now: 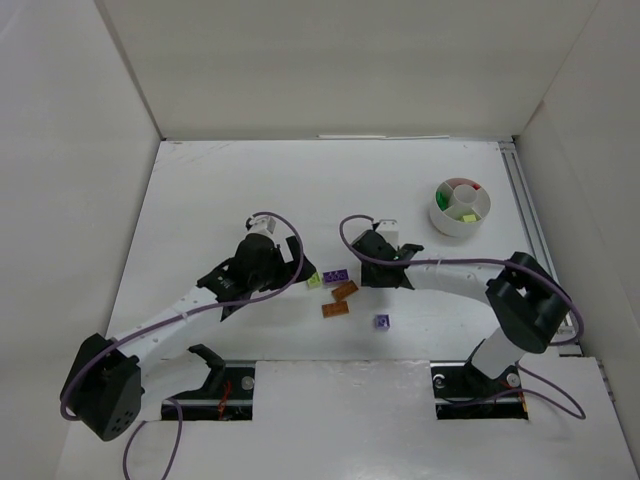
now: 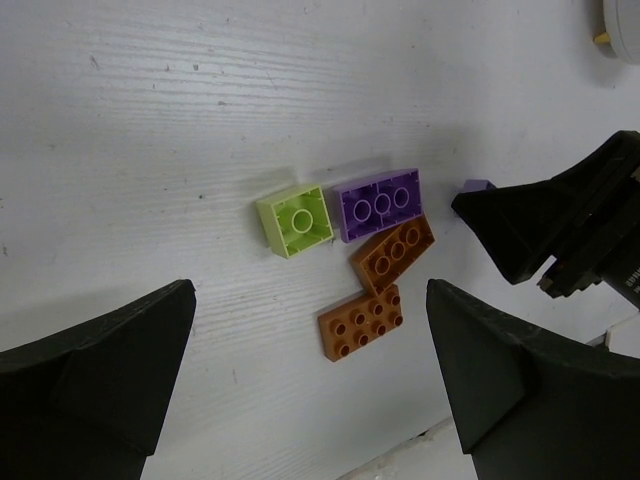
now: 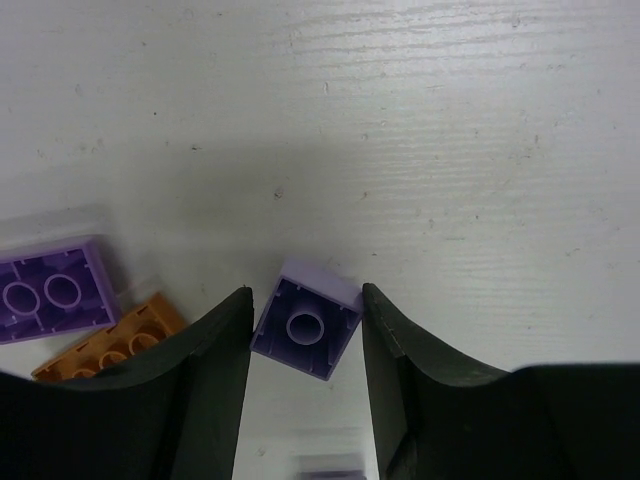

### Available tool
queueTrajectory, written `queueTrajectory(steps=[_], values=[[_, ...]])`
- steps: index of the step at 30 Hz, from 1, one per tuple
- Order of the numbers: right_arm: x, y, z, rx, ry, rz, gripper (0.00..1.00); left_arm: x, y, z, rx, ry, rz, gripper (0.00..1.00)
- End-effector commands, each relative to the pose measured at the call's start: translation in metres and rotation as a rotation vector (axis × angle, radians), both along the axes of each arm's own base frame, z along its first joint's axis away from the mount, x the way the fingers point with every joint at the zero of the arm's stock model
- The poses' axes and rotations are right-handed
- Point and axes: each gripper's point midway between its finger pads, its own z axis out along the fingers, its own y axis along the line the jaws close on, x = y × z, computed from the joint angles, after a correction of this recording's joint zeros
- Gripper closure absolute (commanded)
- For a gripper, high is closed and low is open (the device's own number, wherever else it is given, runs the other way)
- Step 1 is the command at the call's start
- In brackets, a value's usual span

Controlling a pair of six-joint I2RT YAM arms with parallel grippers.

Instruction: Sort the legos into containers by color

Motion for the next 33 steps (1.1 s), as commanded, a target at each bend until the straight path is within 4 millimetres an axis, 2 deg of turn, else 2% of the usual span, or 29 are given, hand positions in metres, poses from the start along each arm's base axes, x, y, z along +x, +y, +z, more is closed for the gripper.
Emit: queueTrajectory(steps=[1,5,7,9,10,11,12,13,14,16,17,19,20,21,23,24,25,27,29,32,33], values=[[0.01,-0.003,0.031,0.014,-0.074,-0.005,0.71,0.001,-0.003,0.006,-0.014,-0.035,-0.015,0.01],[0.027,-0.034,0.056,0.007,-0.128,-0.03,0.73,0.002,-0.007,0.007,-0.028,-0.036,-0.029,0.01],[0.039,-0.062,0.077,0.001,-0.184,-0.069,0.73,0.002,-0.006,0.004,-0.017,-0.033,-0.035,0.01],[0.048,-0.083,0.094,0.009,-0.219,-0.096,0.73,0.005,-0.009,0.009,-0.016,-0.045,-0.041,0.01],[0.056,-0.106,0.102,0.006,-0.236,-0.147,0.73,0.01,-0.01,0.018,-0.017,-0.07,-0.039,0.01],[0.06,-0.119,0.118,0.001,-0.28,-0.14,0.73,0.013,-0.011,0.017,-0.003,-0.071,-0.049,0.01],[0.062,-0.129,0.123,0.007,-0.29,-0.147,0.73,0.016,-0.011,0.018,0.011,-0.077,-0.045,0.01],[0.066,-0.153,0.129,-0.005,-0.301,-0.192,0.73,0.02,-0.013,0.023,0.013,-0.087,-0.05,0.01],[0.071,-0.165,0.145,-0.016,-0.338,-0.194,0.73,0.027,-0.018,0.032,0.009,-0.092,-0.05,0.01],[0.077,-0.187,0.156,-0.039,-0.358,-0.229,0.71,0.035,-0.025,0.041,0.028,-0.116,-0.086,0.01],[0.082,-0.207,0.17,-0.047,-0.379,-0.278,0.71,0.043,-0.032,0.06,0.018,-0.138,-0.103,0.01],[0.089,-0.228,0.172,-0.076,-0.363,-0.307,0.71,0.054,-0.038,0.063,0.058,-0.144,-0.131,0.01],[0.096,-0.243,0.182,-0.073,-0.379,-0.351,0.71,0.065,-0.041,0.08,0.047,-0.174,-0.134,0.01],[0.099,-0.252,0.176,-0.102,-0.347,-0.351,0.71,0.072,-0.044,0.078,0.054,-0.168,-0.143,0.01],[0.107,-0.261,0.176,-0.113,-0.335,-0.357,0.71,0.084,-0.044,0.087,0.039,-0.179,-0.153,0.01],[0.113,-0.269,0.184,-0.121,-0.348,-0.373,0.71,0.091,-0.047,0.097,0.021,-0.194,-0.155,0.01],[0.119,-0.273,0.177,-0.136,-0.323,-0.371,0.71,0.095,-0.051,0.098,0.019,-0.199,-0.169,0.01],[0.126,-0.286,0.177,-0.149,-0.314,-0.395,0.71,0.107,-0.046,0.102,0.026,-0.21,-0.15,0.01],[0.137,-0.292,0.174,-0.142,-0.308,-0.389,0.7,0.114,-0.043,0.106,0.039,-0.211,-0.145,0.01],[0.147,-0.294,0.164,-0.145,-0.286,-0.368,0.68,0.118,-0.04,0.101,0.057,-0.192,-0.143,0.01],[0.149,-0.294,0.168,-0.145,-0.296,-0.369,0.68,0.119,-0.037,0.101,0.053,-0.19,-0.139,0.01]])
